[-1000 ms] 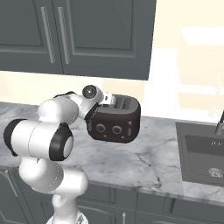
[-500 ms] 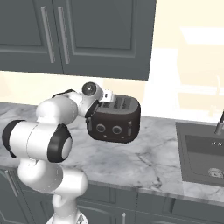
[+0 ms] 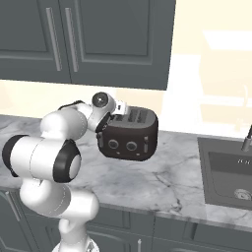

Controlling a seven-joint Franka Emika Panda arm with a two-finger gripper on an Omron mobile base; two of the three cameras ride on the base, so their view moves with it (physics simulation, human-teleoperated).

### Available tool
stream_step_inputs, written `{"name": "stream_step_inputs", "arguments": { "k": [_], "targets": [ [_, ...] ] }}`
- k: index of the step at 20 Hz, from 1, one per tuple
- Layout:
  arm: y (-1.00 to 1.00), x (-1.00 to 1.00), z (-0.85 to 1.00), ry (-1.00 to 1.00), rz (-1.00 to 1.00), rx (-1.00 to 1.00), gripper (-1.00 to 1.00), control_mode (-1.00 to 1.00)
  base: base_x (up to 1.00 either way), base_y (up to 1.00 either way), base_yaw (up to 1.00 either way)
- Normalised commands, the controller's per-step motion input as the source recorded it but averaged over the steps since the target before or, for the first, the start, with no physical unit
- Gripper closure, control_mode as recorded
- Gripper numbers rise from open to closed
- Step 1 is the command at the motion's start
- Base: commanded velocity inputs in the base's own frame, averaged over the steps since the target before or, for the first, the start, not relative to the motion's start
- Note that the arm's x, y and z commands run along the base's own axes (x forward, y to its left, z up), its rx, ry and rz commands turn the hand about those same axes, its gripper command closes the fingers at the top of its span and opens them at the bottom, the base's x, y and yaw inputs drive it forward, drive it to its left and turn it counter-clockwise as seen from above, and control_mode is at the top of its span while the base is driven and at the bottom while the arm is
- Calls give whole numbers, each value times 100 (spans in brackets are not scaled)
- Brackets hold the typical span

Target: Start the toaster. Once the lever pops up, take the bread to the plate on the dining counter.

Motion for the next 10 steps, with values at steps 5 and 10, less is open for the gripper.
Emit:
{"name": "stream_step_inputs", "arguments": {
  "k": [5, 10],
  "targets": [
    [0, 0, 0, 0, 0, 0, 100, -100, 0, 0, 0],
    [0, 0, 0, 0, 0, 0, 100, -100, 0, 0, 0]
  ]
}}
